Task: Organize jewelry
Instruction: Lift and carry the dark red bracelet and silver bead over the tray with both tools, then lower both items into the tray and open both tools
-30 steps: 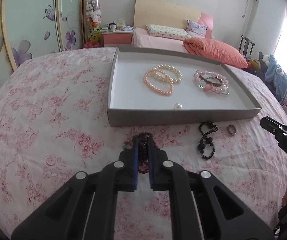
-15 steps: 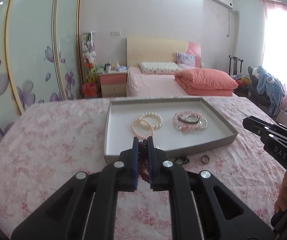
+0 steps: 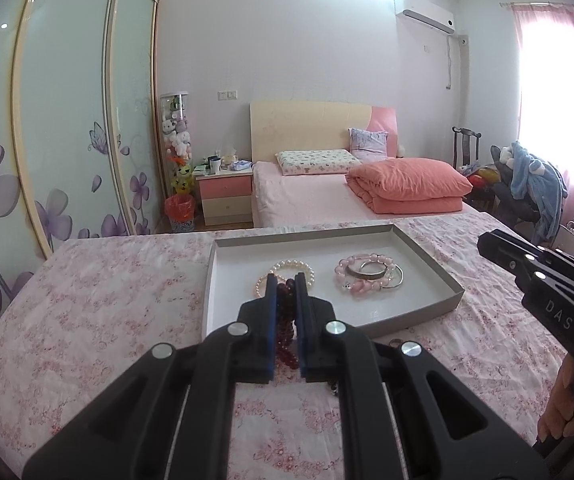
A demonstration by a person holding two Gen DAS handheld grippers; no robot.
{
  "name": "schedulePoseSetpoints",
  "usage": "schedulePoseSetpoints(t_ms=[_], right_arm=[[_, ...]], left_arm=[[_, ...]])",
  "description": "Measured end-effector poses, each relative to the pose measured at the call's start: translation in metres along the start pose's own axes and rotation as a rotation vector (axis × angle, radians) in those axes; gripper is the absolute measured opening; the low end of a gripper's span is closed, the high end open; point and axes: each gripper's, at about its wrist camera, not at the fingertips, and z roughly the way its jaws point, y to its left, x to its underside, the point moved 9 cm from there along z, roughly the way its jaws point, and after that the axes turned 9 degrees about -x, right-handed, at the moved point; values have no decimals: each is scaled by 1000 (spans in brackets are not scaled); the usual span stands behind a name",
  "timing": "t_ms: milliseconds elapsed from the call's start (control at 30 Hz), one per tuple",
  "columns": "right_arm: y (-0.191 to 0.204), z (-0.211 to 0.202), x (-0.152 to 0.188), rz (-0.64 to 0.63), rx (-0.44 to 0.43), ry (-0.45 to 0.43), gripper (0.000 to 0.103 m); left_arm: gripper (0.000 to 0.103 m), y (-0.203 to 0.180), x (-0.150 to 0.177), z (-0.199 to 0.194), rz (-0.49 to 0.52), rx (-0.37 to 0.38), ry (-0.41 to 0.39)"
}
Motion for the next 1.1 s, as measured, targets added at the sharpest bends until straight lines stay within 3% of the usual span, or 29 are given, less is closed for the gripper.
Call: schedulePoseSetpoints(t_ms=[400,700,1100], right_arm=[[2,13,-14,-25,-9,-7,14],[-8,58,-29,10,-25,12,14],[-24,112,-20,55,-20,83,14]], left_arm=[[9,-4,-9,17,8,14,9],[9,1,-28,60,-26,10,27],[9,-11,-35,119,-13,31,63]])
